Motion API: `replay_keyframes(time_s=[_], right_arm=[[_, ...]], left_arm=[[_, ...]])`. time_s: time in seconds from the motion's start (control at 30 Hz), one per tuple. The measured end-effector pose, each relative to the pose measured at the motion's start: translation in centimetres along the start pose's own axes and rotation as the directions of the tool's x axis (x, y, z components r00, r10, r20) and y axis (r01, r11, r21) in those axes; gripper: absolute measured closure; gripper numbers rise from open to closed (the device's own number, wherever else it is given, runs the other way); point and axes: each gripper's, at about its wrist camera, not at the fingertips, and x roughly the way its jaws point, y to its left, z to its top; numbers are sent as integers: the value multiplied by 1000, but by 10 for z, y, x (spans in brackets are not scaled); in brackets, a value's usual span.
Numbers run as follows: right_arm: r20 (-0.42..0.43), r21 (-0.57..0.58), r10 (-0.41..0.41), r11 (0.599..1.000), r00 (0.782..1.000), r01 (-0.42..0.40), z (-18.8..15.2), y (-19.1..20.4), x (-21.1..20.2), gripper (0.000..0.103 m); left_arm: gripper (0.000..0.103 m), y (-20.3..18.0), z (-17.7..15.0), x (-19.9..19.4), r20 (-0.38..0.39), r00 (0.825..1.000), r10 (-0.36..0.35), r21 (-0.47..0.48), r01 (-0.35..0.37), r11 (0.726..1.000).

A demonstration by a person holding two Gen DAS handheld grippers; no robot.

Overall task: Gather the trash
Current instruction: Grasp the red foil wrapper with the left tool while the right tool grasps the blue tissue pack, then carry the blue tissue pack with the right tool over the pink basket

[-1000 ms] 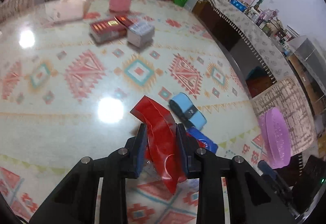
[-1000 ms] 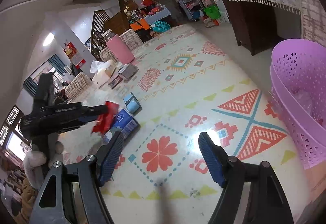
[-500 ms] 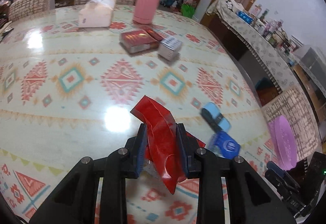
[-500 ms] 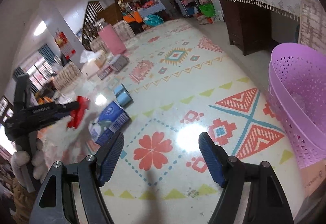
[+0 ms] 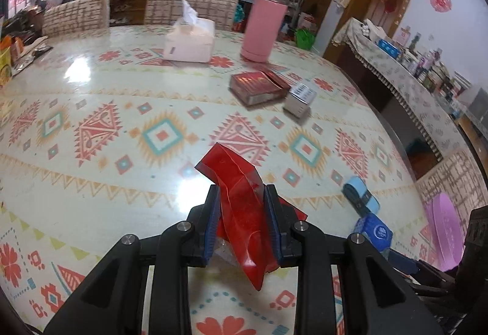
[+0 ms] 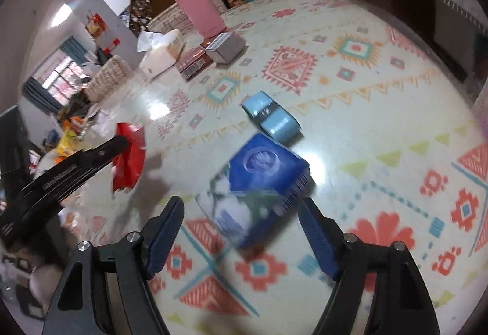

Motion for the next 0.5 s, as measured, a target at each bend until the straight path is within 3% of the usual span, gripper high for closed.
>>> replay_keyframes(time_s=[0.23,0.3,0.37,0.5], right_arm=[[31,-88,-207,974,978,209,0,32,17,20],[52,-119,-262,957,964,266,-3,38,19,31],[60,-130,-251,958,966,257,-6,39,16,45],[75,-118,-215,968,974,223,-13,36,1,47]], left_arm=[[75,-1,0,-5,22,1000,-1,3,1,1000],[75,-4,-1,-8,31,999,-8,13,7,1000],[75,-6,-2,-11,43,999,-13,18,13,1000],[75,-8,-2,-15,60,998,-23,26,22,999]])
